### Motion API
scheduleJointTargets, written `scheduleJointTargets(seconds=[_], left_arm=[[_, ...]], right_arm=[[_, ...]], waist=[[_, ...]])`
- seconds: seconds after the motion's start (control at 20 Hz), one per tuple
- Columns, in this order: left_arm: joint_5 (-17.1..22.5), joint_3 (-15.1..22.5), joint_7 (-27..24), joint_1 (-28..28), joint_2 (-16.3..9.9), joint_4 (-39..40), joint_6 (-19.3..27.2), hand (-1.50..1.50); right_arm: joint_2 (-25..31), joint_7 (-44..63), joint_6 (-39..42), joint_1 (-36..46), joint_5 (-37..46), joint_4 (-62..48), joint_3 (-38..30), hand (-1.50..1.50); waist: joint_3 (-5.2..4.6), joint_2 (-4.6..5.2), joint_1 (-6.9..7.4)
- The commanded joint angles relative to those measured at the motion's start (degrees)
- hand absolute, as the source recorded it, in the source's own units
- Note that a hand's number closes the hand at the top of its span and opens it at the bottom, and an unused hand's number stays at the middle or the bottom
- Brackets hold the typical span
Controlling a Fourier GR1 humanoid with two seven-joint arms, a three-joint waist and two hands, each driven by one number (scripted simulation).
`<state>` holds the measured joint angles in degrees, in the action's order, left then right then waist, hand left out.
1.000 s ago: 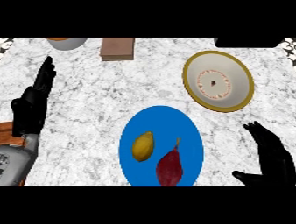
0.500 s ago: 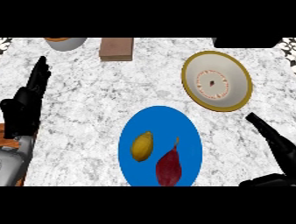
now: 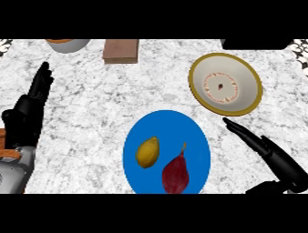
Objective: Pick the pear from the plate and place it in the bowl
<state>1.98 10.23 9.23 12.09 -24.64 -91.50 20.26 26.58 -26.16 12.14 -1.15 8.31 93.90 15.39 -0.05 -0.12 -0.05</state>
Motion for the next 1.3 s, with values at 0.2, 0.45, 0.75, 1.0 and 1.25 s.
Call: scheduleJointTargets(seconds=[0.2,0.45,0.75,1.0,1.25], left_arm=[[-0.4,-2.8,-1.7,2.6,2.1,4.5,-3.4,0.0],[-1.9,-3.1,-1.8,0.3,2.7,2.7,-3.5,0.0],[-3.6,-5.5,1.8,-0.6,4.4,-1.6,-5.4,0.0],[-5.2,-8.1,-2.3,0.1,6.3,2.4,-8.6,0.0],[-10.0,-5.8,4.7,-2.8,8.5,-6.7,-6.3,0.0]], right_arm=[[-2.8,10.6,1.4,2.1,10.8,4.3,7.4,-1.5],[-5.7,19.5,3.2,6.8,15.3,0.0,9.2,-1.5],[-13.0,23.1,2.5,6.2,20.5,-1.9,11.3,-1.5],[-15.2,18.1,2.8,8.4,22.7,-9.4,8.0,-1.5],[-19.4,14.2,0.0,10.9,26.1,-16.9,8.4,-1.5]], waist=[[0.03,0.12,-0.05],[0.03,0.14,0.28],[0.05,0.09,0.19],[0.05,0.14,0.13],[0.06,0.1,0.31]])
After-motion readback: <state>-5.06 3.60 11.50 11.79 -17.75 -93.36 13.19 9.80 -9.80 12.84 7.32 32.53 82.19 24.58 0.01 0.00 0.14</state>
